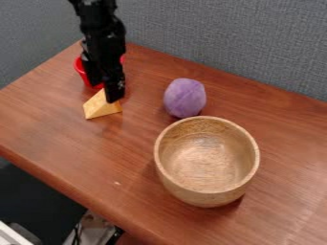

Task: Put the yellow cheese in the brown wooden bowl

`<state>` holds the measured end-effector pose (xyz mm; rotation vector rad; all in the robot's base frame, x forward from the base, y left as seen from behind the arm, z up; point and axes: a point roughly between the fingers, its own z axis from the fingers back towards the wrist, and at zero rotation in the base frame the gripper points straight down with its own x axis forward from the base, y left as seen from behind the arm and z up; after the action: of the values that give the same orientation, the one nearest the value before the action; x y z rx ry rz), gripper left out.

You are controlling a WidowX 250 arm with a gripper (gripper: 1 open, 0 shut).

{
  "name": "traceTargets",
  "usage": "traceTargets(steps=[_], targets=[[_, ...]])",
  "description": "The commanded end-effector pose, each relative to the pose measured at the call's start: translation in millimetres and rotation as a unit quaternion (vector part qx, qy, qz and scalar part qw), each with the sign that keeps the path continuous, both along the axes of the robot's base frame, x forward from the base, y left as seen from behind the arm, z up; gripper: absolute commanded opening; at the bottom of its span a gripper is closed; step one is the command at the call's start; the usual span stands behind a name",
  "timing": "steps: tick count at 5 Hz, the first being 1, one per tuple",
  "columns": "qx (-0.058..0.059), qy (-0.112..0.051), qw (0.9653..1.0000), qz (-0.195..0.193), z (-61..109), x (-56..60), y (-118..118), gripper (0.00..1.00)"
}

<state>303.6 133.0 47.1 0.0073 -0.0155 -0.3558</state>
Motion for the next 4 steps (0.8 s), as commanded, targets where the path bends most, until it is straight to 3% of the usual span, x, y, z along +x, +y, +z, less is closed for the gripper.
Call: traceTargets(steps=[1,4], targets=[[0.013,-0.019,0.9997,-0.006,4.3,10.9,13.5,1.00],[0.010,-0.028,0.9995,-0.014,-4.3,18.7,20.8,1.00]])
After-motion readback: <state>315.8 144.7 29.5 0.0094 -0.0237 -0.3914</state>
